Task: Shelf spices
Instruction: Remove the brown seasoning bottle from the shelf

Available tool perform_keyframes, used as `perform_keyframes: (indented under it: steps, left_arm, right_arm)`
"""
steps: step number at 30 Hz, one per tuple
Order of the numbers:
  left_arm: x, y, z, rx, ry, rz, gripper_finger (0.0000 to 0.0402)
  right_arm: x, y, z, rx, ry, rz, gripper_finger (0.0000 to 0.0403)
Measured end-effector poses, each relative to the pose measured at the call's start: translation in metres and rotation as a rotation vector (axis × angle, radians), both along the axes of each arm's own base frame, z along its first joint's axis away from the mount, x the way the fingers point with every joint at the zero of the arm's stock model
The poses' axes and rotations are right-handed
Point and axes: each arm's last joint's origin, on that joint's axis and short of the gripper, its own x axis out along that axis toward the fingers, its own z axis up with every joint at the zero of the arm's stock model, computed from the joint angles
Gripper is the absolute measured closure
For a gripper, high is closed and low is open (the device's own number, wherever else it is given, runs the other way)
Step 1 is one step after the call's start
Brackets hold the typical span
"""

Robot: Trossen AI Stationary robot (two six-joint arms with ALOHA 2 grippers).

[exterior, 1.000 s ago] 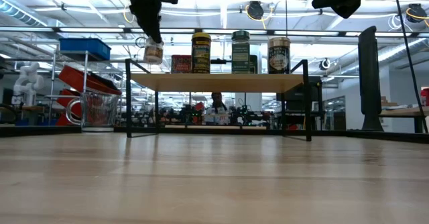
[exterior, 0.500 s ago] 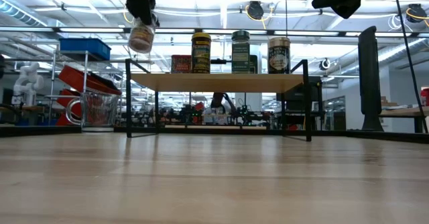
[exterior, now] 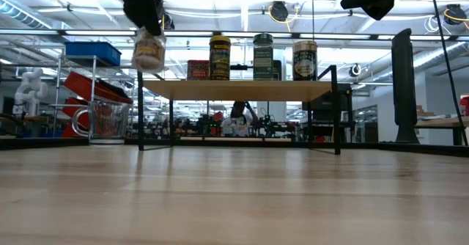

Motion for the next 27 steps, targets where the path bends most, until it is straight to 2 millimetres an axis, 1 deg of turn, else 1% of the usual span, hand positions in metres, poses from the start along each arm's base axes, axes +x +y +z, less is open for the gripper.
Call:
perform_keyframes:
  steps: [4,9,16,21,27]
  left_arm:
    - [0.001,-0.01,-0.018,-0.014,-0.034,0.002,0.021]
    - [0.0,-0.017,-0.035,-0.026,-0.072,0.03,0.021]
    - [-0.008,-0.023,-0.057,-0.024,-0.055,0.071,0.021]
    - [-0.01,-0.026,-0.059,0.012,-0.072,0.105,0.021]
    - [-0.008,-0.03,-0.06,0.024,-0.084,0.103,0.021]
  right_arm:
    - [0.001,0.0,0.001,0.0,-0.013,0.002,0.0403]
    - [0.002,0.0,0.003,0.015,-0.041,-0.004,0.0403]
    - [0.004,0.001,0.003,0.057,-0.052,-0.026,0.0403]
    - [0.008,0.002,0.0,0.057,-0.032,-0.03,0.0403]
    - [0.015,0.003,-0.005,0.055,-0.008,-0.032,0.0403]
